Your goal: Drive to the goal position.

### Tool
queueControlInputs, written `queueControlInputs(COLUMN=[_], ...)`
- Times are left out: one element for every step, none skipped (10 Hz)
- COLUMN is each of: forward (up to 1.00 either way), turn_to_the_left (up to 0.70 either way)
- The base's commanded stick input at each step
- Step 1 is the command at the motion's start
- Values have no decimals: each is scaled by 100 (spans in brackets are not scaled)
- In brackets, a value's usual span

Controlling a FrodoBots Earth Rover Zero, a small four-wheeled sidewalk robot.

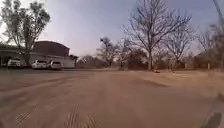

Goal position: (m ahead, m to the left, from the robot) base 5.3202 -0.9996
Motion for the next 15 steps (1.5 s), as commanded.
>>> queueControlInputs(forward=[70, 70, 70, 70, 70, 70, 70, 70, 70, 70, 70, 70, 70, 70, 70], turn_to_the_left=[0, 0, 0, 0, 0, 0, 0, 0, 0, 0, 0, 0, 0, 0, 0])
